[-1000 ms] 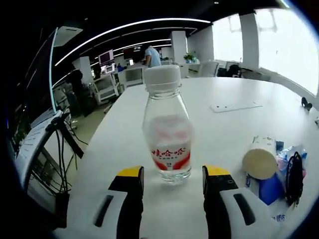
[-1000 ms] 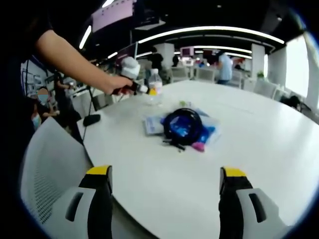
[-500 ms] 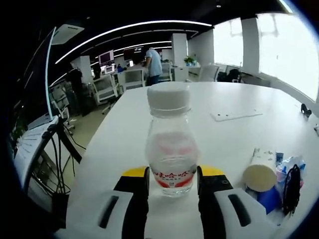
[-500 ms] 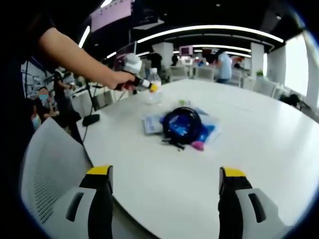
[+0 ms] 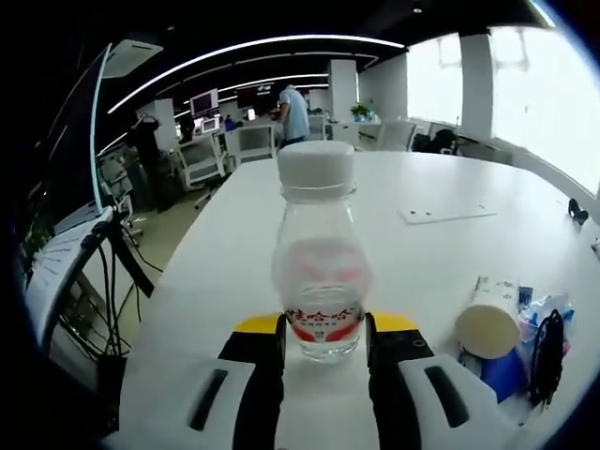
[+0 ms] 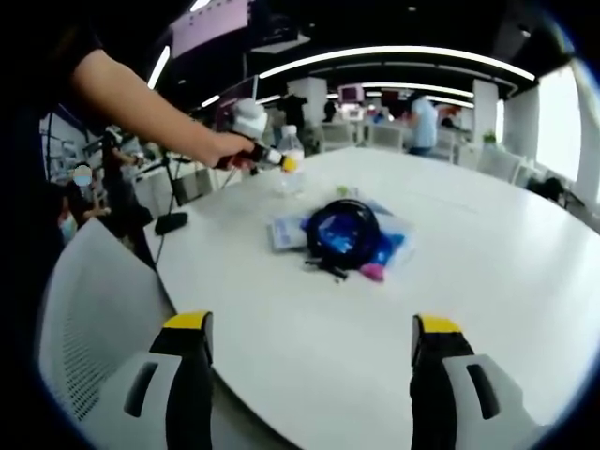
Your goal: Arrange the tabletop items into an orderly group along one side of the table until the central work area is clear of visible clutter.
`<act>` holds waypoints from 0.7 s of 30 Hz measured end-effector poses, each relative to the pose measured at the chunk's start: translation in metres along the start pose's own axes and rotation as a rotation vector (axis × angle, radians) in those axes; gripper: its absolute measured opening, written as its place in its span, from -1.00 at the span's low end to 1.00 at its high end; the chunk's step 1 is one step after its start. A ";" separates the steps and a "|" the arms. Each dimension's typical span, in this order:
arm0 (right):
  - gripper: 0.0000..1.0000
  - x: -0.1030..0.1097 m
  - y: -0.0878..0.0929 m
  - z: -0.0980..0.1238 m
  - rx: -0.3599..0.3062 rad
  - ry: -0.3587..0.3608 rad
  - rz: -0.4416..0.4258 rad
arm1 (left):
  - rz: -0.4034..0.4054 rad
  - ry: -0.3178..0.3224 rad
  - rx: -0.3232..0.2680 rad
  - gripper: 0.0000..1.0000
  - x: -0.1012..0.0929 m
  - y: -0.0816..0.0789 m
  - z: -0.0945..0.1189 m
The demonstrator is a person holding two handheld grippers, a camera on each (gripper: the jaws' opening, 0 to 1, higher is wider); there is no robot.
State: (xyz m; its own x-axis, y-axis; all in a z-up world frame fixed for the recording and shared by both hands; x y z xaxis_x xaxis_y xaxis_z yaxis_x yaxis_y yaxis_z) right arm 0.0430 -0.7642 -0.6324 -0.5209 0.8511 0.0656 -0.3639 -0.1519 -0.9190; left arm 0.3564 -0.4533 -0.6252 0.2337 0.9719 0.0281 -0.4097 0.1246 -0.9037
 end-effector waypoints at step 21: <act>0.69 -0.002 0.000 0.001 0.004 0.012 -0.004 | -0.011 -0.041 0.007 -0.31 -0.002 -0.009 -0.010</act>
State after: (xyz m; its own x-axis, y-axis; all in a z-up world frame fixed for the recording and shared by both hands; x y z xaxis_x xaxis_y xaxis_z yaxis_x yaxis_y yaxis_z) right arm 0.0435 -0.7663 -0.6327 -0.5106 0.8574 0.0643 -0.3689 -0.1509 -0.9172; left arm 0.3685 -0.4587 -0.6212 0.2017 0.9778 0.0561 -0.4135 0.1369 -0.9001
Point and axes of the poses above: the point that each gripper's makers call its tool centre point, and the gripper's own axes: z roughly backward along the fingers, x roughly to its left, y roughly out of its underside, the point moved 7 cm from there along z, roughly backward along the fingers, and after that the axes turned 7 degrees about -x, right-handed, at the moved point
